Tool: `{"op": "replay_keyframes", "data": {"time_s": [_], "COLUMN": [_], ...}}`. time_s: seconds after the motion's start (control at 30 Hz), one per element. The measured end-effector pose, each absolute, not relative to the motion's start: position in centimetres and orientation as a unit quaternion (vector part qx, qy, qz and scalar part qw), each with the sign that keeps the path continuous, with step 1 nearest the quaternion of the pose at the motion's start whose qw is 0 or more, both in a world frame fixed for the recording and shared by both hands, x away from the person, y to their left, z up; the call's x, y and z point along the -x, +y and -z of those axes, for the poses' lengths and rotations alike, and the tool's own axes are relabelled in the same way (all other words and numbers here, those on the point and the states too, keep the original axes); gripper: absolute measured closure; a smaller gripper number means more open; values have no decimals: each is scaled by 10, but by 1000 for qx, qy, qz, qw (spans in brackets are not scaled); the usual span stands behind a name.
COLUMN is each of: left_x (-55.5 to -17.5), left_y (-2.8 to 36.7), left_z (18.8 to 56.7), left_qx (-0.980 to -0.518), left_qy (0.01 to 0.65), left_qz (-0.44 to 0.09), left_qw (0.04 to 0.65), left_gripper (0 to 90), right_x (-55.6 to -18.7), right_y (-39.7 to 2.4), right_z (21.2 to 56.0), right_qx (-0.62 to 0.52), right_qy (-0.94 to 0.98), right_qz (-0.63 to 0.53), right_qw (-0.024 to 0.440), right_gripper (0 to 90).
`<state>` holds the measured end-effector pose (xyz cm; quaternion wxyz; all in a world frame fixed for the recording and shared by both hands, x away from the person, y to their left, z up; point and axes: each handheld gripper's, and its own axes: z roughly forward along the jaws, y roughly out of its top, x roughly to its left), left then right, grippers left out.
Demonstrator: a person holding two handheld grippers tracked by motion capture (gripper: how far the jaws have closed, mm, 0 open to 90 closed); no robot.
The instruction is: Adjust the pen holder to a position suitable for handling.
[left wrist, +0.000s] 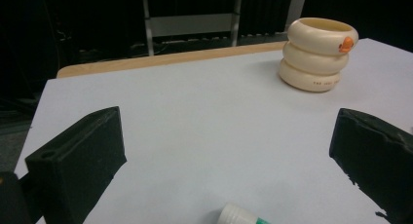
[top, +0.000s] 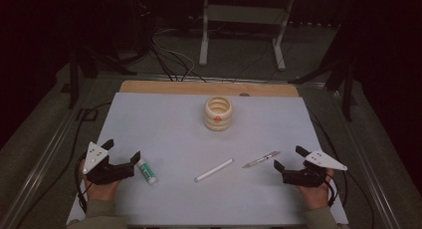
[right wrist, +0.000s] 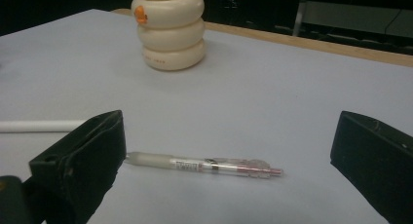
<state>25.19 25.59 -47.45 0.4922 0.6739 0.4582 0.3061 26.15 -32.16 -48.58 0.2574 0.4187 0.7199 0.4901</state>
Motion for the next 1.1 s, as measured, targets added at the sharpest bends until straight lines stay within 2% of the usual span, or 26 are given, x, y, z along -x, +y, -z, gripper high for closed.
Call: {"op": "replay_keyframes", "data": {"time_s": [0.6,0.77,1.1], "left_x": [-253,-253,-262], "left_y": [256,250,228], "left_z": [473,462,438], "left_qx": [-671,-669,-680], "left_qy": [469,468,450], "left_qz": [-299,-310,-282], "left_qw": [491,487,505], "left_gripper": [3,3,3], "right_x": [-265,-264,-266], "right_y": [-322,-322,-320], "right_z": [487,486,485], "right_qx": [-432,-441,-442], "right_qy": [714,705,704], "right_qz": [-485,-493,-493], "right_qw": [263,257,257], "right_gripper": [3,3,3]}}
